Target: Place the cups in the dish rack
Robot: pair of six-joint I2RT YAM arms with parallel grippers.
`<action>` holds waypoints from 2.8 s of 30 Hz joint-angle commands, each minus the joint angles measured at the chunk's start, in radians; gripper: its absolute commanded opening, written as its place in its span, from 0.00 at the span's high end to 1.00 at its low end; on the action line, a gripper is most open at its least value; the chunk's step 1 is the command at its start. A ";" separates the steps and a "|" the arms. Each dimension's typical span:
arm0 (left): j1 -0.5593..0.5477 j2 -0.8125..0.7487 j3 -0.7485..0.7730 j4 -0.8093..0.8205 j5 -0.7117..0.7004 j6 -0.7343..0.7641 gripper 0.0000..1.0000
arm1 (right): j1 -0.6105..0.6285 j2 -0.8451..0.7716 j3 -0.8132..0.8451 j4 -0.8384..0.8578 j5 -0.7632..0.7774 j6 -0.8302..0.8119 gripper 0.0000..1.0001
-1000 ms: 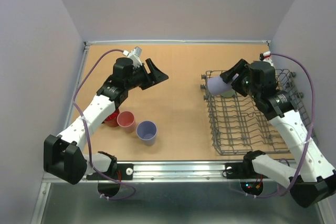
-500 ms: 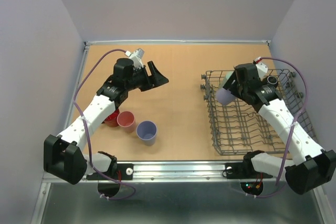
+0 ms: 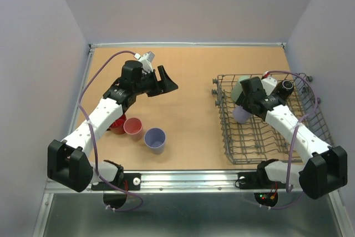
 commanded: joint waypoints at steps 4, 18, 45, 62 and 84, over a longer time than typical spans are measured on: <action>0.002 0.002 0.052 0.005 0.023 0.032 0.16 | 0.000 0.065 -0.049 0.149 0.067 0.046 1.00; 0.002 -0.002 0.057 -0.010 0.018 0.049 0.19 | 0.000 0.168 -0.069 0.244 0.146 0.104 1.00; 0.002 -0.028 0.037 -0.002 0.012 0.039 0.19 | 0.006 0.165 -0.118 0.277 0.002 0.070 0.32; 0.003 -0.067 0.041 -0.082 -0.043 0.093 0.19 | 0.012 0.052 -0.099 0.252 -0.015 0.053 0.00; -0.086 -0.150 -0.005 -0.461 -0.232 0.246 0.23 | 0.012 -0.253 0.211 -0.065 0.060 0.007 0.00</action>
